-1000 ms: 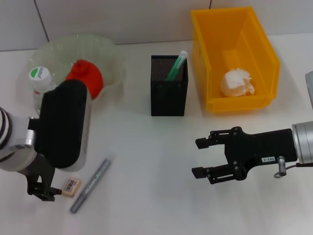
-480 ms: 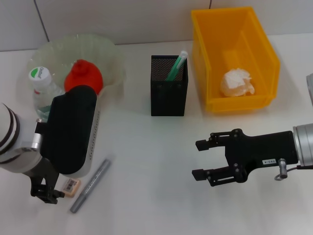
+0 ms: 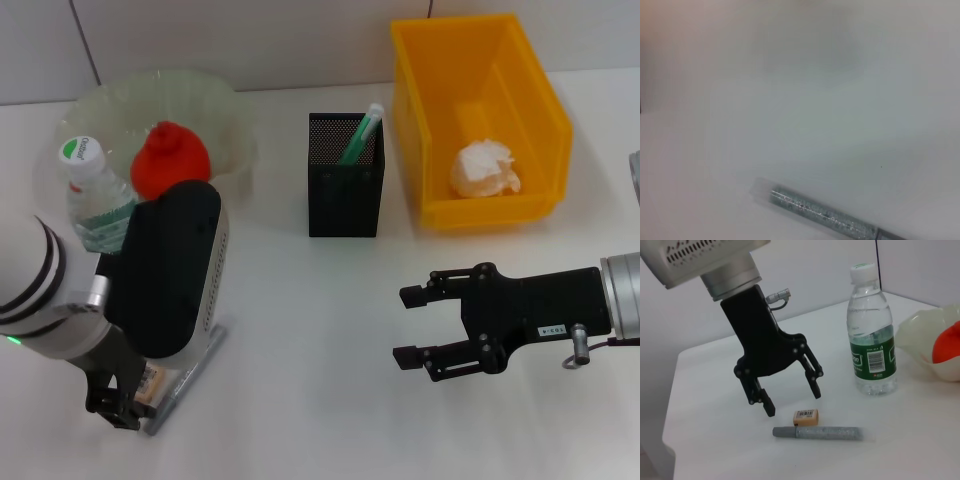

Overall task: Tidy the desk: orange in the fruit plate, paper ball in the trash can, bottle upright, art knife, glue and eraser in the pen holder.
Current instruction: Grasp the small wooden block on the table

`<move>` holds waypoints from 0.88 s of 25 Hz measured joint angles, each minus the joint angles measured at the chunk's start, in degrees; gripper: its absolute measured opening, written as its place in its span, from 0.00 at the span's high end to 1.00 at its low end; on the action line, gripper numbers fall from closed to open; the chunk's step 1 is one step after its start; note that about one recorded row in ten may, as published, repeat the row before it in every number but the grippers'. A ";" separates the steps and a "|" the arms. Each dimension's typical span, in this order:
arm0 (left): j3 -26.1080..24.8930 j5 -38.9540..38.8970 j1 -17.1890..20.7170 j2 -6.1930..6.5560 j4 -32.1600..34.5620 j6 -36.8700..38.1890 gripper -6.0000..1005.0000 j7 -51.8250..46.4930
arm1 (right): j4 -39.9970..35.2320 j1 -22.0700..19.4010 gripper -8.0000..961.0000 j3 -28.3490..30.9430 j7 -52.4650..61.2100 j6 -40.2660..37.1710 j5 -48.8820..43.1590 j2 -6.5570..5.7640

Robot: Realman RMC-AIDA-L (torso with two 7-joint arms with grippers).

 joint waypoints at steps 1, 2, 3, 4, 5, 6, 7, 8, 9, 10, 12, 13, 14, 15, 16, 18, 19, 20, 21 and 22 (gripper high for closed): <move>-0.01 -0.02 -0.28 0.00 -0.40 -0.03 0.23 -0.09 | 0.00 0.00 0.20 0.00 0.00 -0.01 0.01 -0.01; -0.01 -0.02 -0.43 0.00 -0.64 -0.04 0.23 -0.15 | 0.00 0.00 0.20 0.00 0.00 -0.15 0.05 -0.02; -0.01 -0.02 -0.43 0.00 -0.64 -0.04 0.23 -0.15 | 0.00 0.00 0.20 0.00 0.03 -0.26 0.08 -0.02; -0.01 -0.08 -0.72 0.00 -1.08 -0.06 0.23 -0.28 | 0.00 0.00 0.20 0.00 0.03 -0.26 0.08 -0.02; -0.05 -0.22 -0.96 0.00 -1.44 -0.13 0.23 -0.28 | 0.00 0.00 0.20 0.00 0.05 -0.33 0.09 -0.03; -0.18 -0.40 -1.06 0.00 -1.60 -0.31 0.23 -0.11 | 0.00 0.00 0.20 0.01 0.07 -0.40 0.10 -0.04; -0.24 -0.45 -1.09 0.00 -1.65 -0.37 0.23 -0.05 | 0.00 0.00 0.20 0.04 0.11 -0.51 0.11 -0.04; -0.34 -0.51 -1.19 0.00 -1.74 -0.48 0.23 0.02 | 0.00 0.00 0.20 0.04 0.12 -0.54 0.12 -0.04; -0.36 -0.52 -1.21 0.00 -1.77 -0.50 0.23 0.03 | 0.00 0.00 0.20 0.04 0.13 -0.55 0.12 -0.04; -0.36 -0.53 -1.25 0.00 -1.78 -0.53 0.23 0.04 | 0.00 0.00 0.20 0.04 0.13 -0.55 0.12 -0.04; -0.09 -0.53 -1.35 0.00 -1.83 -0.54 0.23 0.21 | 0.00 0.02 0.20 0.00 0.15 -0.57 0.12 -0.05; -0.09 -0.53 -1.35 0.00 -1.83 -0.54 0.23 0.21 | 0.00 0.02 0.20 0.00 0.15 -0.57 0.12 -0.05; 0.00 -0.53 -1.39 0.00 -1.86 -0.54 0.23 0.49 | 0.00 0.04 0.20 0.00 0.18 -0.57 0.12 -0.05; -0.01 -0.53 -1.39 0.00 -1.89 -0.55 0.23 0.73 | 0.00 0.09 0.20 0.00 0.20 -0.58 0.12 -0.05; -0.01 -0.53 -1.39 0.00 -1.89 -0.55 0.23 0.73 | 0.00 0.13 0.20 0.00 0.30 -0.60 0.12 -0.04; -0.11 -0.52 -1.31 0.00 -2.07 -0.78 0.24 1.50 | 0.00 0.23 0.20 0.00 0.57 -0.63 0.13 -0.05; -0.12 -0.53 -1.31 0.00 -2.20 -0.91 0.24 1.64 | 0.00 0.26 0.20 0.00 0.66 -0.64 0.12 -0.05; -0.11 -0.52 -1.34 0.02 -2.40 -0.99 0.24 1.80 | -0.03 0.28 0.20 0.00 0.76 -0.66 0.12 -0.08; -0.17 -0.49 -1.45 0.03 -2.83 -1.15 0.24 2.09 | -0.05 0.28 0.20 0.00 0.78 -0.69 0.13 -0.11; -0.21 -0.48 -1.52 0.04 -3.03 -1.24 0.24 2.29 | -0.07 0.28 0.20 0.00 0.78 -0.72 0.12 -0.13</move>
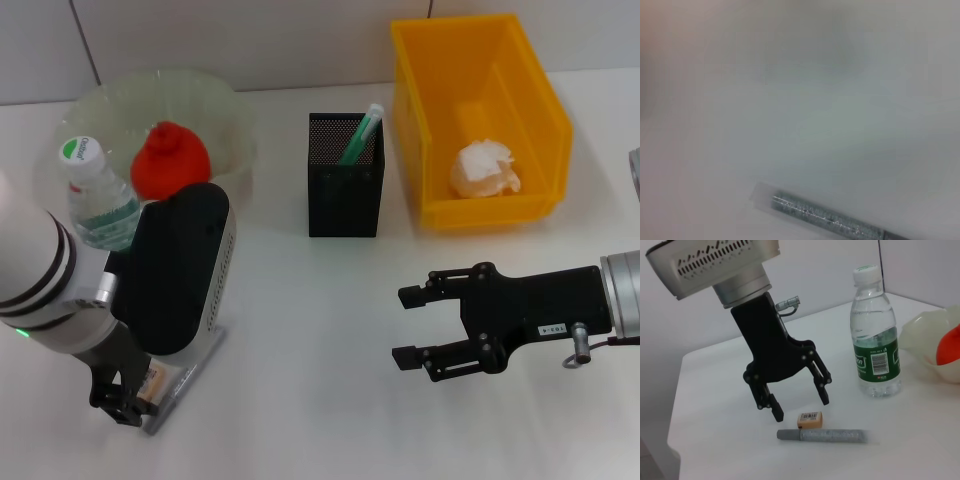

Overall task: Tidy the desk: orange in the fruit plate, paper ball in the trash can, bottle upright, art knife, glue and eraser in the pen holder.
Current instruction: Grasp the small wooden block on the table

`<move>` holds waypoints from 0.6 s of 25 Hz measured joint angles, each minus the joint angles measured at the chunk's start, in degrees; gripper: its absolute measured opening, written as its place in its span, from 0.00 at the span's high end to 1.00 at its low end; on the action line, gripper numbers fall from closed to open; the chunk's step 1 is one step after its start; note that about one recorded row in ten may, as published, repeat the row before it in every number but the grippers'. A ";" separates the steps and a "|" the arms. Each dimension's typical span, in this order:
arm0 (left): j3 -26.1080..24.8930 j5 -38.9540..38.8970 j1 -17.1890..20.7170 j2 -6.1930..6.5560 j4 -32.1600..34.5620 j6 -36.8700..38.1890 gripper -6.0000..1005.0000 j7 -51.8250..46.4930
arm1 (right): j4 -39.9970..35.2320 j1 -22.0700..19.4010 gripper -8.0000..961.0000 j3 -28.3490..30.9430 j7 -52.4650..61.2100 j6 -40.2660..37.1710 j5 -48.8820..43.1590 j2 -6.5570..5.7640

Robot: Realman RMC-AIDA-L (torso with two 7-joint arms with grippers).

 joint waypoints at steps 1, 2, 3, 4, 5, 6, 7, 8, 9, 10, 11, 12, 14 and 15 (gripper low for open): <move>-0.12 0.02 -0.09 0.00 -0.45 -0.24 0.24 0.47 | 0.00 0.00 0.20 0.00 0.00 0.00 0.00 0.00; -0.15 0.04 -0.13 0.00 -0.65 -0.37 0.24 0.65 | 0.00 0.00 0.20 0.00 0.01 -0.01 0.00 0.00; -0.16 0.07 -0.23 -0.01 -0.98 -0.64 0.24 0.92 | -0.01 -0.01 0.20 0.00 0.03 -0.02 0.00 0.00; -0.17 0.07 -0.27 -0.01 -1.04 -0.69 0.24 0.98 | -0.01 -0.02 0.20 0.00 0.05 -0.02 0.00 0.00; -0.20 0.08 -0.38 -0.02 -1.15 -0.81 0.24 1.11 | -0.01 -0.06 0.20 0.00 0.07 -0.02 0.00 0.00; -0.22 0.08 -0.47 -0.03 -1.16 -0.84 0.24 1.21 | -0.01 -0.06 0.20 0.00 0.07 -0.02 0.00 0.00; -0.22 0.08 -0.47 -0.03 -1.16 -0.84 0.24 1.21 | -0.01 -0.07 0.20 0.00 0.08 -0.02 0.00 -0.01; -0.39 0.09 -0.68 -0.03 -1.33 -0.89 0.24 1.54 | -0.01 -0.08 0.20 0.00 0.08 -0.02 0.00 -0.01; -0.39 0.09 -0.68 -0.03 -1.33 -0.89 0.24 1.54 | -0.02 -0.08 0.20 0.00 0.09 -0.02 0.00 -0.01; -0.48 0.09 -0.77 -0.02 -1.54 -0.96 0.24 1.70 | -0.01 -0.09 0.20 0.00 0.09 -0.02 0.00 -0.01; -0.58 0.09 -0.82 0.01 -1.74 -1.06 0.24 1.82 | -0.01 -0.07 0.20 0.00 0.09 -0.02 0.00 -0.01; -0.58 0.09 -0.82 0.01 -1.74 -1.06 0.24 1.82 | -0.01 -0.07 0.20 0.00 0.09 -0.02 0.00 -0.01; -0.81 0.05 -0.83 0.03 -2.25 -1.34 0.24 2.46 | -0.01 -0.03 0.20 0.00 0.09 -0.02 0.00 -0.01; -1.25 0.02 -0.81 0.04 -2.56 -1.43 0.24 3.02 | -0.01 0.03 0.20 0.00 0.20 -0.02 0.00 -0.01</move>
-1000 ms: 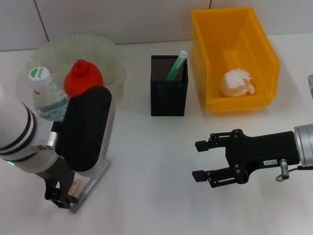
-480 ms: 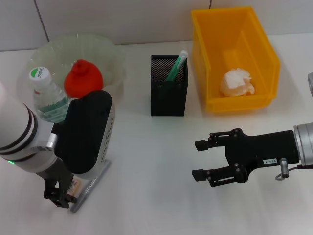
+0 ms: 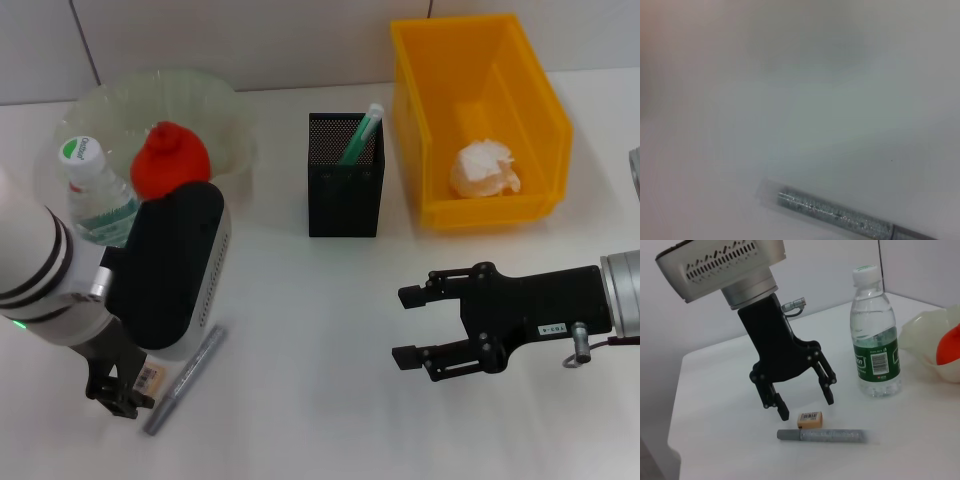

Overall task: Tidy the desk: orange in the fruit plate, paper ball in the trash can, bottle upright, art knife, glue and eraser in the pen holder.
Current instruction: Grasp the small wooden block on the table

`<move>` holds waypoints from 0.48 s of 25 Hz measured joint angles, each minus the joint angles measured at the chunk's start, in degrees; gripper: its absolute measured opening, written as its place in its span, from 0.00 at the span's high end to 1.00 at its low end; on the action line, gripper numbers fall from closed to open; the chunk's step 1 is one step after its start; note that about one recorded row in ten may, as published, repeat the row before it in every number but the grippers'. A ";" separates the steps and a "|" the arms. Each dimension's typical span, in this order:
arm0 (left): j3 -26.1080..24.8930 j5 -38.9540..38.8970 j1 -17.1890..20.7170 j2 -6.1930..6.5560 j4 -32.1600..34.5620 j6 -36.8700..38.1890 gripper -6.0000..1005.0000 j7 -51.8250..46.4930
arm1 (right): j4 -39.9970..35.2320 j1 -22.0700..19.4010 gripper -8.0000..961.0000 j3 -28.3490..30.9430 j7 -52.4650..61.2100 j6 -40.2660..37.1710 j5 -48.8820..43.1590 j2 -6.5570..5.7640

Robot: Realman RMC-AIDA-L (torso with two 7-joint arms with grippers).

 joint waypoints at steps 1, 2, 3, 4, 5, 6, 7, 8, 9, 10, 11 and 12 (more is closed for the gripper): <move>0.00 0.00 0.00 0.00 0.00 0.00 0.24 0.00 | 0.00 0.05 0.20 0.00 0.30 0.00 0.00 0.00; 0.00 0.00 0.00 0.00 0.00 0.00 0.24 0.00 | 0.00 0.05 0.20 0.00 0.30 0.00 0.00 0.00; 0.00 0.00 0.00 0.00 0.00 0.00 0.24 0.00 | 0.00 0.08 0.20 0.00 0.46 0.00 0.00 0.00; 0.00 0.00 0.00 0.00 0.00 0.00 0.24 0.00 | 0.00 0.08 0.20 0.00 0.46 0.00 0.00 0.00; -0.46 -0.04 0.01 0.01 -0.24 -0.02 0.24 0.49 | -0.02 0.12 0.20 0.00 0.64 0.00 0.00 0.00; -0.46 -0.04 0.01 0.01 -0.24 -0.02 0.24 0.49 | -0.02 0.12 0.20 0.00 0.64 0.00 0.00 0.00; -0.46 -0.04 0.01 0.01 -0.24 -0.02 0.24 0.49 | -0.06 0.14 0.20 0.00 0.72 0.00 0.00 0.02; -2.51 -0.76 0.05 0.05 -1.64 -0.13 0.24 2.28 | -0.06 0.14 0.20 0.00 0.72 0.00 0.00 0.02; -2.51 -0.76 0.05 0.05 -1.64 -0.13 0.24 2.28 | -0.07 0.17 0.20 0.00 0.79 0.00 0.00 0.04; -3.49 -1.39 -0.20 0.11 -2.84 -0.23 0.24 3.24 | -0.08 0.23 0.20 -0.01 1.03 0.01 0.00 0.07; -3.49 -1.39 -0.20 0.11 -2.84 -0.23 0.24 3.24 | -0.08 0.23 0.20 -0.01 1.03 0.01 0.00 0.07; -3.84 -1.54 -0.60 0.05 -3.98 -0.46 0.24 3.92 | -0.09 0.28 0.20 -0.09 1.32 0.00 0.00 0.08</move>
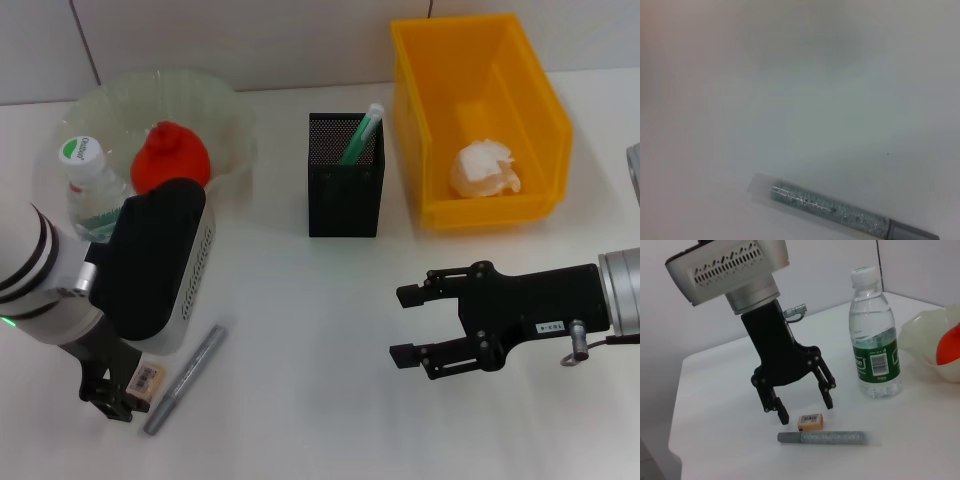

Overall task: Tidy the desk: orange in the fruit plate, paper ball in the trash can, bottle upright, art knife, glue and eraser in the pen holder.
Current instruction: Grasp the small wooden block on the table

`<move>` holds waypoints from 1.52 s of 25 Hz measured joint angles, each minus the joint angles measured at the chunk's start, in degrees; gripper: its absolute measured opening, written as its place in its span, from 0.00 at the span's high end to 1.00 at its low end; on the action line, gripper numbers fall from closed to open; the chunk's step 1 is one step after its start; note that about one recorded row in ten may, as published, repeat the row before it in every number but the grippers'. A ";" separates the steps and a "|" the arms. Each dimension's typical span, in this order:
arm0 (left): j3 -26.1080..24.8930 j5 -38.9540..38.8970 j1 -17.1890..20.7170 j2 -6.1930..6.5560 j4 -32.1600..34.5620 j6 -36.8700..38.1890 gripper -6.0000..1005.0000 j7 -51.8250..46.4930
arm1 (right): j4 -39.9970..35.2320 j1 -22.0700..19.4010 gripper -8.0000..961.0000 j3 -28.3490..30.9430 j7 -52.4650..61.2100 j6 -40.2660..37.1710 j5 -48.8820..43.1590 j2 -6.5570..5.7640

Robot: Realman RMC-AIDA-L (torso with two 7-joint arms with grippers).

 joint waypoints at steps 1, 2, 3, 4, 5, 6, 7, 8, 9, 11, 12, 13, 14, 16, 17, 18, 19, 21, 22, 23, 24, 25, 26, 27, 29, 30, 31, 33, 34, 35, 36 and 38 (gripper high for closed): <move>0.05 -0.02 -0.15 -0.03 -0.44 -0.11 0.24 0.05 | 0.00 0.00 0.20 0.00 0.00 0.00 0.00 0.00; 0.05 -0.02 -0.15 -0.03 -0.44 -0.11 0.24 0.05 | 0.00 0.01 0.20 -0.04 0.06 0.00 0.00 0.01; 0.05 -0.02 -0.15 -0.03 -0.44 -0.11 0.24 0.05 | 0.00 0.02 0.20 -0.07 0.11 0.00 0.00 0.01; 0.10 -0.05 -0.27 -0.03 -0.84 -0.27 0.24 0.17 | 0.00 0.02 0.20 -0.07 0.11 0.00 0.00 0.01; -0.03 -0.09 -0.38 -0.04 -1.35 -0.85 0.24 0.52 | 0.00 0.03 0.20 -0.08 0.12 0.00 0.00 0.01; -0.05 -0.12 -0.38 -0.04 -1.43 -1.06 0.24 0.56 | 0.00 0.03 0.20 -0.09 0.13 0.00 0.00 0.01; -0.05 -0.16 -0.36 -0.04 -1.51 -1.21 0.24 0.58 | 0.00 0.03 0.20 -0.12 0.14 0.00 0.00 0.01; -0.05 -0.16 -0.36 -0.04 -1.51 -1.21 0.24 0.58 | 0.00 0.03 0.20 -0.34 0.14 0.00 0.00 0.01; -0.06 -0.17 -0.36 -0.04 -1.84 -1.39 0.24 0.64 | 0.00 0.03 0.20 -0.34 0.14 0.00 0.00 0.01; -0.07 -0.16 -0.35 -0.04 -2.00 -1.52 0.24 0.64 | 0.01 0.06 0.20 -0.61 0.14 0.00 0.00 0.01; -0.08 -0.13 -0.36 -0.01 -2.07 -1.63 0.24 0.65 | 0.00 0.11 0.20 -0.68 0.15 0.00 0.00 0.01; -0.08 -0.13 -0.36 -0.01 -2.07 -1.63 0.24 0.65 | 0.01 0.17 0.20 -0.71 0.15 0.00 0.00 0.01; -0.08 -0.13 -0.35 0.00 -2.09 -1.67 0.24 0.65 | 0.01 0.20 0.20 -0.71 0.15 0.00 0.00 0.01; -0.08 -0.08 -0.25 0.01 -2.30 -1.77 0.24 0.91 | 0.01 0.21 0.20 -0.71 0.15 0.00 0.00 0.01; -0.08 -0.02 -0.20 0.01 -2.51 -1.87 0.24 1.14 | 0.01 0.21 0.20 -0.70 0.15 0.00 0.00 0.01; -0.08 -0.02 -0.20 0.01 -2.51 -1.87 0.24 1.14 | 0.01 0.22 0.20 -0.71 0.15 0.00 0.00 0.01; -0.08 -0.02 -0.20 0.01 -2.51 -1.87 0.24 1.14 | 0.01 0.22 0.20 -0.71 0.15 0.00 0.00 0.01; -0.08 0.27 -0.23 0.04 -3.20 -2.20 0.24 1.31 | 0.01 0.21 0.20 -0.76 0.21 0.00 0.00 0.01; -0.08 0.30 -0.28 0.05 -3.53 -2.32 0.24 1.31 | 0.01 0.21 0.20 -0.78 0.25 0.00 0.00 0.01; -0.08 0.31 -0.32 0.05 -3.71 -2.37 0.24 1.31 | 0.01 0.21 0.20 -0.79 0.44 0.00 0.00 0.01; -0.08 0.31 -0.32 0.05 -3.71 -2.37 0.24 1.31 | 0.00 0.21 0.20 -0.79 0.52 0.00 0.00 0.01; -0.08 0.33 -0.41 0.09 -4.05 -2.62 0.24 1.31 | 0.00 0.21 0.20 -0.79 0.52 0.00 0.00 0.01; -0.08 0.34 -0.42 0.10 -4.11 -2.70 0.24 1.32 | 0.01 0.24 0.20 -0.79 0.58 0.00 0.00 0.01; -0.08 0.34 -0.43 0.12 -4.16 -2.84 0.24 1.34 | 0.01 0.26 0.20 -0.79 0.63 0.00 0.00 0.01; -0.06 0.35 -0.43 0.13 -4.20 -2.90 0.24 1.40 | 0.00 0.27 0.20 -0.79 0.65 0.00 0.00 0.01; 0.00 0.35 -0.43 0.13 -4.25 -2.94 0.24 1.50 | -0.02 0.27 0.20 -0.79 0.65 0.00 0.00 0.01; 0.00 0.34 -0.41 0.14 -4.25 -2.94 0.24 1.54 | -0.07 0.31 0.20 -0.79 0.65 0.00 0.00 0.01; -0.03 0.35 -0.38 0.14 -4.25 -2.94 0.24 1.55 | -0.15 0.50 0.20 -0.79 0.67 0.00 0.00 0.01; -0.05 0.34 -0.38 0.14 -4.25 -2.94 0.24 1.55 | -0.15 0.50 0.20 -0.79 0.67 0.00 0.00 0.01; -0.07 0.34 -0.37 0.14 -4.25 -2.94 0.25 1.54 | -0.15 0.58 0.20 -0.79 0.67 0.00 0.00 0.01; -0.07 0.34 -0.36 0.14 -4.25 -2.94 0.28 1.52 | -0.16 0.63 0.20 -0.79 0.67 0.00 0.00 0.01; -0.08 0.34 -0.29 0.14 -4.25 -2.94 0.34 1.46 | -0.20 0.75 0.20 -0.79 0.68 0.00 0.00 0.01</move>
